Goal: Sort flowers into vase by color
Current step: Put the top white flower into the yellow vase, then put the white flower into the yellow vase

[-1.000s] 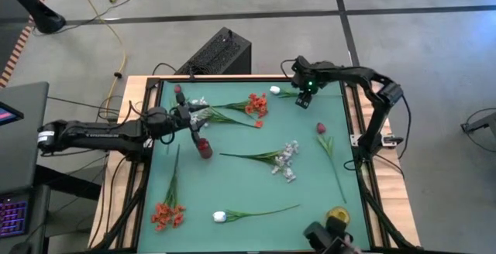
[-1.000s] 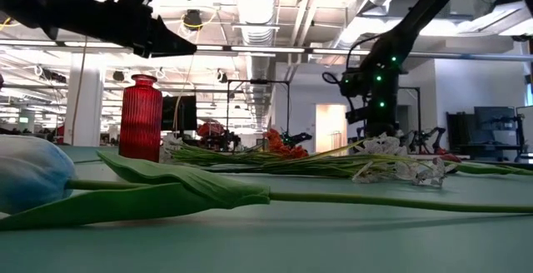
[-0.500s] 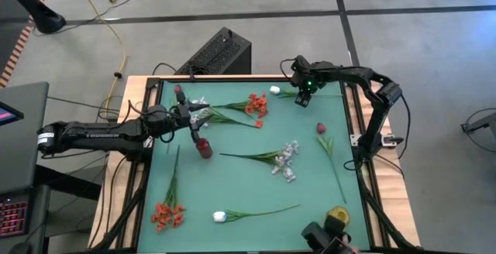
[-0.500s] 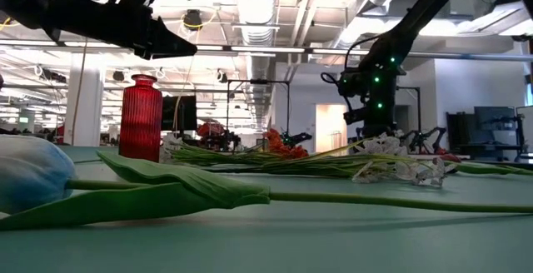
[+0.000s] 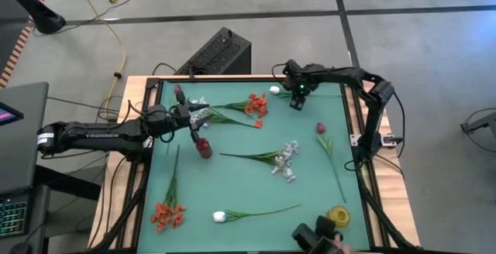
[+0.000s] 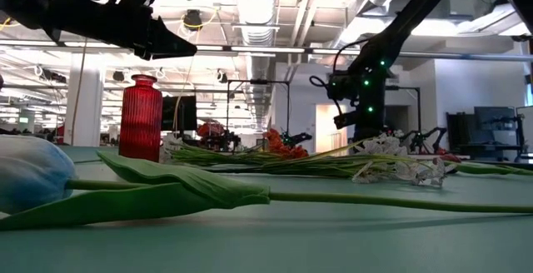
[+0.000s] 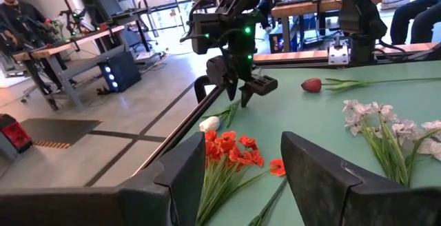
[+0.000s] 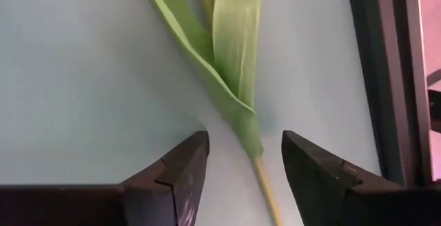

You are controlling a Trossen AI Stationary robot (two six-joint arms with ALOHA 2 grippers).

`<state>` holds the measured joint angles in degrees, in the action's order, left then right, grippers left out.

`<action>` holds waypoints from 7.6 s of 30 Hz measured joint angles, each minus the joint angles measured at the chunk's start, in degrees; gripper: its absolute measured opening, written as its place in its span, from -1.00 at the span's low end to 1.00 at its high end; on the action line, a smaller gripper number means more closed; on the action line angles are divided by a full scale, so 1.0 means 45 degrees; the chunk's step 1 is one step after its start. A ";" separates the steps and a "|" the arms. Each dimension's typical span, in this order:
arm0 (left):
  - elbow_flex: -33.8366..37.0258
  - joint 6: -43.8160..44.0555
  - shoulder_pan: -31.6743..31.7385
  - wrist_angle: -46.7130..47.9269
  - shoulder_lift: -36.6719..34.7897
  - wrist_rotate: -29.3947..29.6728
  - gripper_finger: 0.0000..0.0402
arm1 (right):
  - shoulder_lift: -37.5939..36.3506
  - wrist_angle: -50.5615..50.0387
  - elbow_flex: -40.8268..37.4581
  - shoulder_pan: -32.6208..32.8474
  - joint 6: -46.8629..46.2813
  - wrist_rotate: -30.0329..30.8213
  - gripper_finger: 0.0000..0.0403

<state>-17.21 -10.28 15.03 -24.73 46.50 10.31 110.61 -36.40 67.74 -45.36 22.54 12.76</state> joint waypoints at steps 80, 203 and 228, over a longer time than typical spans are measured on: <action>-0.0082 -0.0433 -0.0005 -0.0340 -0.0005 -0.0483 -0.10 | -0.5739 -0.1449 0.1312 -0.0055 -0.1832 -0.7822 -0.93; -0.0214 0.4068 -0.0012 0.0145 0.0000 -0.0675 -0.10 | -1.5410 -0.1515 -0.5012 2.3851 -2.1195 0.6554 -0.16; -0.0209 0.3299 -0.1011 0.1043 0.0000 -0.0533 -0.10 | -1.1779 0.3149 -0.5006 1.2431 -1.2817 -0.1752 -0.16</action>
<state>-18.15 4.56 10.48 -20.04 46.50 7.91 57.61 -22.23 45.21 10.58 -35.13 4.88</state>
